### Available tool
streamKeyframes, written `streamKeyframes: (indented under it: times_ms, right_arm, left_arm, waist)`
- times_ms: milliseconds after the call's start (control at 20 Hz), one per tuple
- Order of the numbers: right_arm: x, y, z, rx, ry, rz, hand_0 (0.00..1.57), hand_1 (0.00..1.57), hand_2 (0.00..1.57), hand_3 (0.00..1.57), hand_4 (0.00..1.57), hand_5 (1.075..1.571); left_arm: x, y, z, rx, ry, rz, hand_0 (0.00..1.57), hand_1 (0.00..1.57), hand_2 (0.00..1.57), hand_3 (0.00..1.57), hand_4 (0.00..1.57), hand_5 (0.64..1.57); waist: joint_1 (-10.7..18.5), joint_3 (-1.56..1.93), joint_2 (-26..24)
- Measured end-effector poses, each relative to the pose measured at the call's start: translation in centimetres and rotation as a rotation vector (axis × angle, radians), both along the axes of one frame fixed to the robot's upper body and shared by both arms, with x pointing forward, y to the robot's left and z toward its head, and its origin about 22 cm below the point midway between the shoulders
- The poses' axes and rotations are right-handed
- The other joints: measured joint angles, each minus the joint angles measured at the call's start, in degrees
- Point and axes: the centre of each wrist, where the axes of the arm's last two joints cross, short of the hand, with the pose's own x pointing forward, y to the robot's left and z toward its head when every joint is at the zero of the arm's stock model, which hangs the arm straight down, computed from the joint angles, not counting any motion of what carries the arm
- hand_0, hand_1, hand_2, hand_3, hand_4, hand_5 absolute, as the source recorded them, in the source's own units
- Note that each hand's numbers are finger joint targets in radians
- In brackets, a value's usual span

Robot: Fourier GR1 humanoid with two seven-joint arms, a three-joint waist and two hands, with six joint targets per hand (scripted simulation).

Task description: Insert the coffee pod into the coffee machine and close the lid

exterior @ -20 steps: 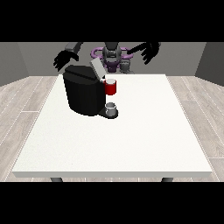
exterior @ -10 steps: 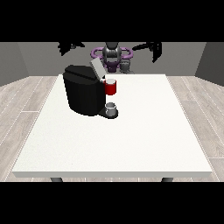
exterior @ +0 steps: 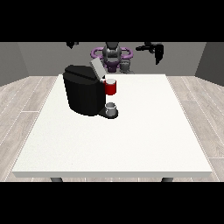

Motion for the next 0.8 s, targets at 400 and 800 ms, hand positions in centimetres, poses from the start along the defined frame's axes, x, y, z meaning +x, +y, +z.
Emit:
streamKeyframes:
  times_ms: [400, 800]
  right_arm:
    - [1.9, 0.6, 1.2, -0.050, -0.050, 0.064, 0.00, 0.00, 0.00, 0.00, 0.00, 1.571]
    - [4.3, 0.6, 1.8, -0.015, -0.049, 0.072, 0.00, 0.00, 0.00, 0.00, 0.00, 1.571]
  left_arm:
    - [-1.5, -0.7, 1.0, -0.038, -0.059, -0.021, 0.00, 0.00, 0.00, 0.00, 0.00, 1.571]
    - [-3.3, -0.3, 2.1, -0.067, -0.094, 0.001, 0.00, 0.00, 0.00, 0.00, 0.00, 1.571]
  waist:
    - [3.1, -0.01, 3.9]
    - [4.2, 0.00, 8.0]
